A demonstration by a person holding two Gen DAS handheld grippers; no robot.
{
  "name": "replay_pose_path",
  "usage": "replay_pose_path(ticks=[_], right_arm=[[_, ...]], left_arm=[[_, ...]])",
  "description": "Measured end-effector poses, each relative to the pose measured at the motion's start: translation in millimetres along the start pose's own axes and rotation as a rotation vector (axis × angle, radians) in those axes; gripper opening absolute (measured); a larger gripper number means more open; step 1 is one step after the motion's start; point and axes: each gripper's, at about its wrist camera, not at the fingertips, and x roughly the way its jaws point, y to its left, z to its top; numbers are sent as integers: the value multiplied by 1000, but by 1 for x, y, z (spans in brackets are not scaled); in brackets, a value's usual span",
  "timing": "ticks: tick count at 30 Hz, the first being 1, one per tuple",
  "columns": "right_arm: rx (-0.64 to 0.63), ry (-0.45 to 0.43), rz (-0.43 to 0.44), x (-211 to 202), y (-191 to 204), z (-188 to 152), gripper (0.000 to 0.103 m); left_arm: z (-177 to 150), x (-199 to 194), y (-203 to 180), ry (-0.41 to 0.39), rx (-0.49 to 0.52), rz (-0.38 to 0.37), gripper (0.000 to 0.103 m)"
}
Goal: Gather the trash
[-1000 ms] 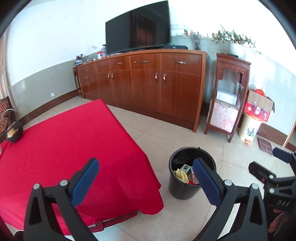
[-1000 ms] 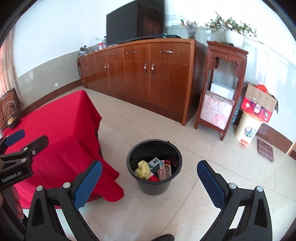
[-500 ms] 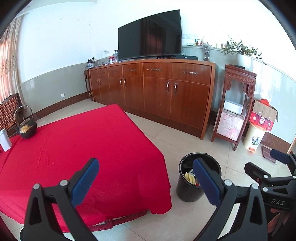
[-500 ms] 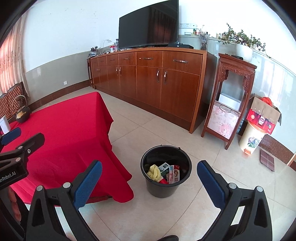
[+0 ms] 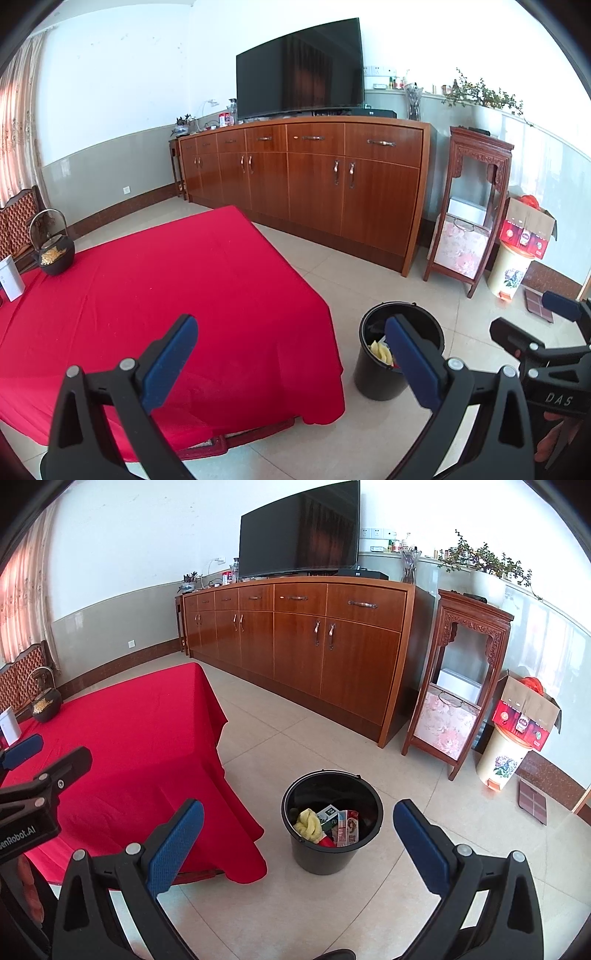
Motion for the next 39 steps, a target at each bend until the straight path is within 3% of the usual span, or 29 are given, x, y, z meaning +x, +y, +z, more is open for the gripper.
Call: replay_pose_path(ticks=[39], right_arm=[[1, -3, 5, 2, 2, -1, 103]], left_arm=[[-2, -4, 5, -1, -20, -15, 102]])
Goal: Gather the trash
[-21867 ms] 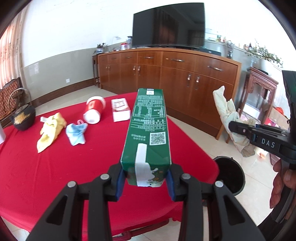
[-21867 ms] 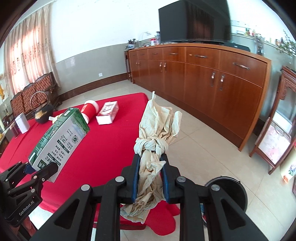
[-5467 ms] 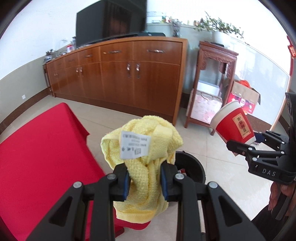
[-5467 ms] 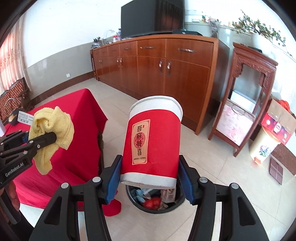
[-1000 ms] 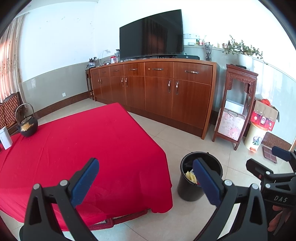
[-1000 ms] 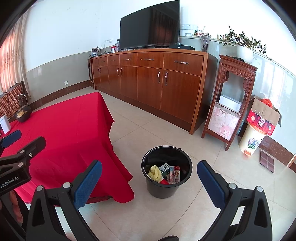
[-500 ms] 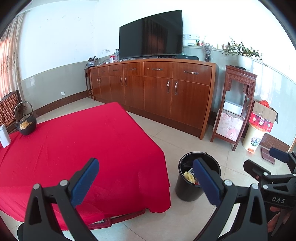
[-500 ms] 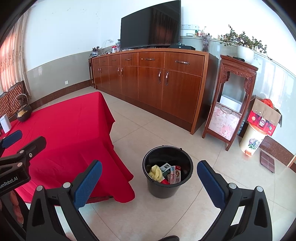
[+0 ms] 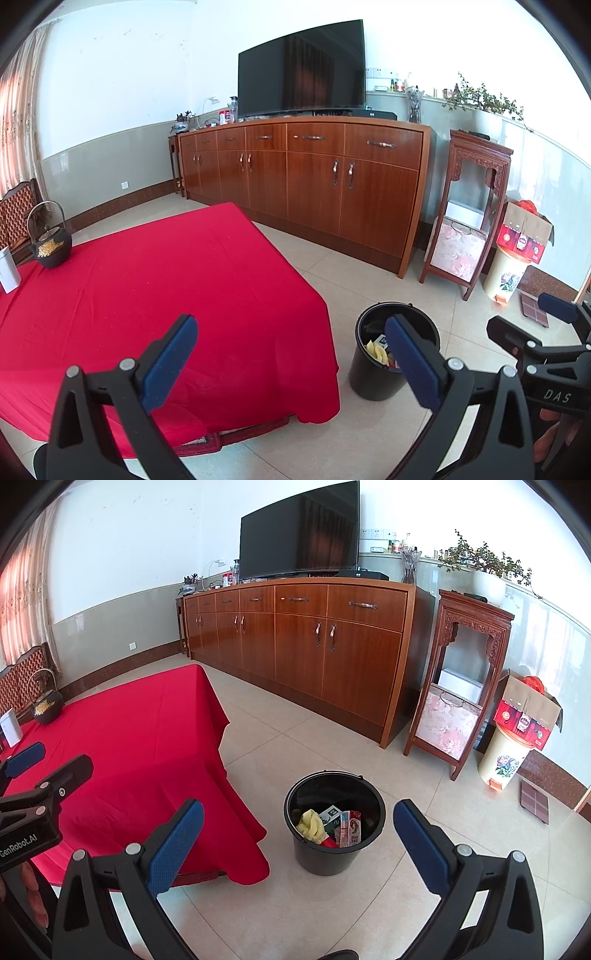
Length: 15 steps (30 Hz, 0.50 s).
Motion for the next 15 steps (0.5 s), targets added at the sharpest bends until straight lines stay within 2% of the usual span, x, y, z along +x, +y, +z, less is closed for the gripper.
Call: replay_pose_path(ticks=[15], right_arm=[[-1, 0, 1, 1, 0, 2, 103]], left_arm=[[0, 2, -2, 6, 0, 3, 102]])
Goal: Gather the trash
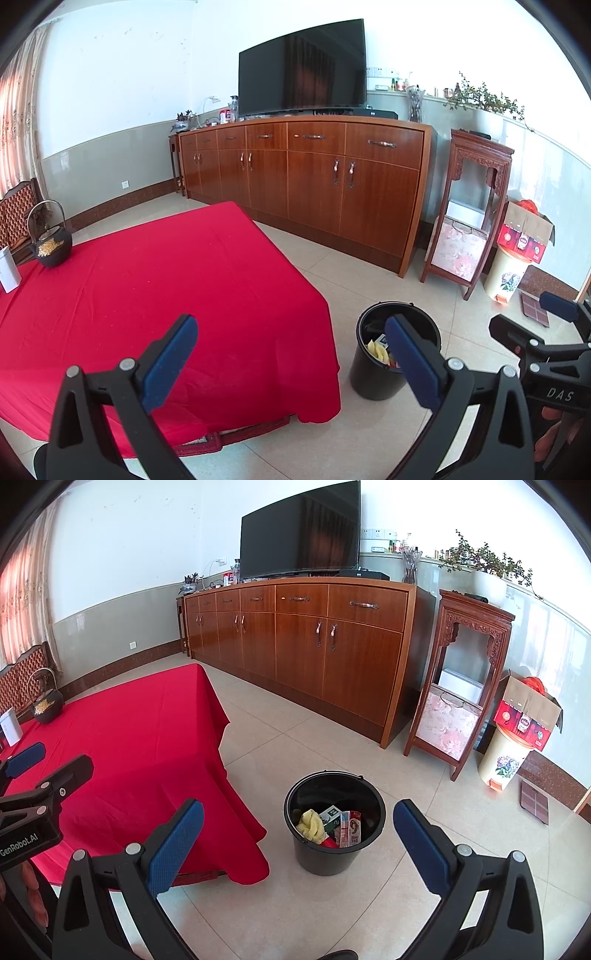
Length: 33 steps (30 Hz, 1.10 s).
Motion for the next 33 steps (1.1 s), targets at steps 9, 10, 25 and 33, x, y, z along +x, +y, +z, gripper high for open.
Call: replay_pose_path(ticks=[9, 10, 25, 33], right_arm=[[-1, 1, 1, 1, 0, -2, 103], [-1, 1, 1, 1, 0, -2, 103], [0, 0, 2, 2, 0, -3, 103], [0, 1, -3, 3, 1, -4, 103]], left_arm=[[1, 1, 0, 2, -4, -2, 102], [1, 0, -1, 2, -4, -2, 102], [1, 1, 0, 11, -9, -7, 102], [0, 2, 1, 16, -8, -9, 102]])
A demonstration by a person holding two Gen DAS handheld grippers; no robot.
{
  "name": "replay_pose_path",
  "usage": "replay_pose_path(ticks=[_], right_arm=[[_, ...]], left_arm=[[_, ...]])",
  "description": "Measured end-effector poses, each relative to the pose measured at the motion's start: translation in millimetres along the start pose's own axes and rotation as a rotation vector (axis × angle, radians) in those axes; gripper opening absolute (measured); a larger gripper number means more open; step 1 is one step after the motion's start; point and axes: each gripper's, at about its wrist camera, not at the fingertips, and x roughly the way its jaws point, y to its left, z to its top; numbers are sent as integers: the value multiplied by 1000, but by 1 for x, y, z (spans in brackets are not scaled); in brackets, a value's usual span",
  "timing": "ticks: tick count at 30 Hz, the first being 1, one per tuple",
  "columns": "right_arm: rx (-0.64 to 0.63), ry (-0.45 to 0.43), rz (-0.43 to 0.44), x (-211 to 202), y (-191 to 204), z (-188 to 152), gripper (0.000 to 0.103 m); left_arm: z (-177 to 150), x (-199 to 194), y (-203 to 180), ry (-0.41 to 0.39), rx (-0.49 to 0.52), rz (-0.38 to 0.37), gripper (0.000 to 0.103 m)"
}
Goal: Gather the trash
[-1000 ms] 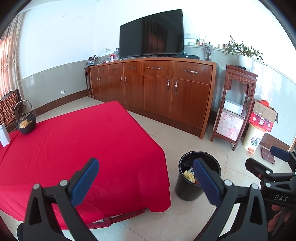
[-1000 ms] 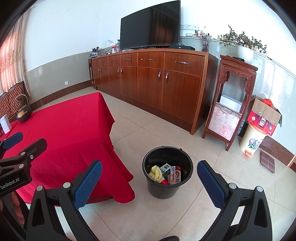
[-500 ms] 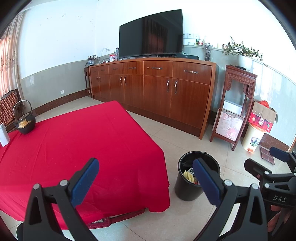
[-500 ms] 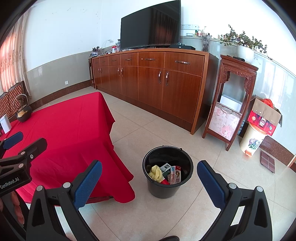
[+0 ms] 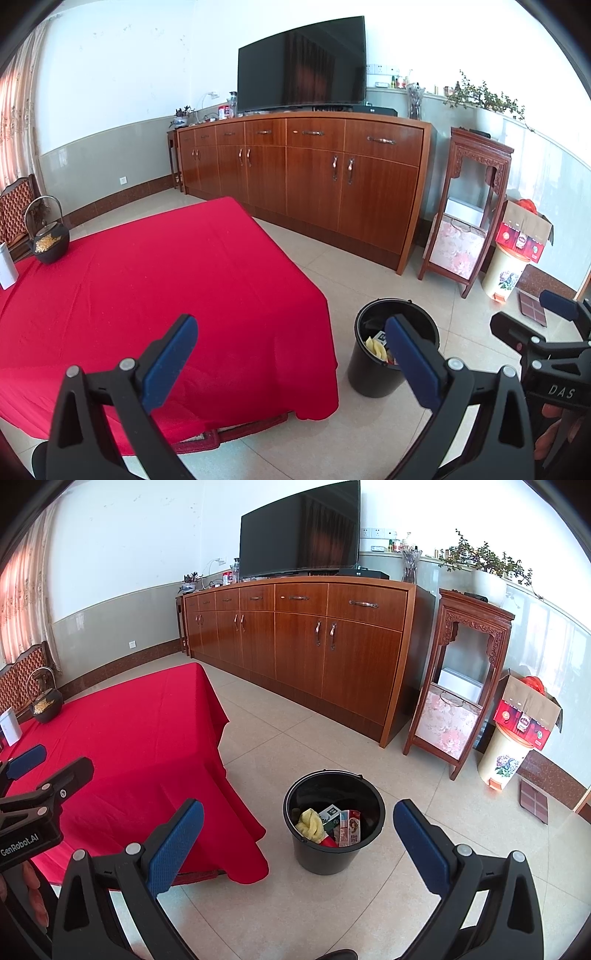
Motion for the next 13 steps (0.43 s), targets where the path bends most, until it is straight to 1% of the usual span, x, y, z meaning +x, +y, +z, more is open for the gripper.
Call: replay_pose_path(ticks=[4, 8, 13], right_arm=[[0, 0, -2, 0, 0, -1, 103], [2, 3, -7, -1, -1, -2, 103], [2, 8, -9, -1, 0, -1, 103]], left_arm=[[-1, 1, 1, -5, 2, 3, 102], [-3, 6, 4, 10, -4, -21, 102], [-6, 8, 6, 18, -13, -25, 102]])
